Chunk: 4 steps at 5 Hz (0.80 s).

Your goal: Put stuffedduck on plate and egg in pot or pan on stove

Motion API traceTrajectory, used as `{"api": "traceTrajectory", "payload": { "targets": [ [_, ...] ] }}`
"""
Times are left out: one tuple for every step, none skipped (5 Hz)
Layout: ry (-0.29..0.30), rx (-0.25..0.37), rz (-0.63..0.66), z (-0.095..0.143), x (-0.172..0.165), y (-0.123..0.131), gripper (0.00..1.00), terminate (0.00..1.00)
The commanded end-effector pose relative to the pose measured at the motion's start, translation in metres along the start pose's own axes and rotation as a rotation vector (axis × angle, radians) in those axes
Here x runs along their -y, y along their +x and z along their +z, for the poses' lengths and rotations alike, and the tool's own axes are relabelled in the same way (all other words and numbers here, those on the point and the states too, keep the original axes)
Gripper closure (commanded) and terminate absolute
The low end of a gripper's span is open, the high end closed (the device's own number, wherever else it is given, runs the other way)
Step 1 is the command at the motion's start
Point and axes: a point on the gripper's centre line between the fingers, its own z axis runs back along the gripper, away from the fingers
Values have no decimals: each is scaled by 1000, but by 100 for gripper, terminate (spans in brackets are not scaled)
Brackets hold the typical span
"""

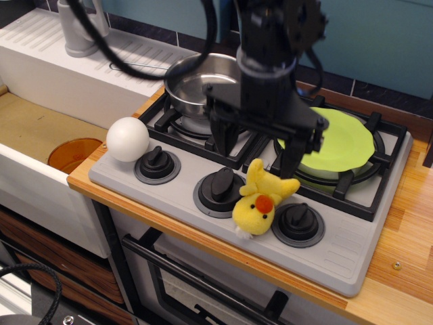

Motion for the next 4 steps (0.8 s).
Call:
{"api": "traceTrajectory", "payload": {
  "targets": [
    [-4, 83, 16, -23, 11, -6, 0, 0],
    [-4, 114, 18, -36, 16, -10, 0, 0],
    [-6, 127, 23, -45, 18, -15, 0, 0],
    [-12, 132, 26, -50, 20, -16, 100, 0]
  ]
}}
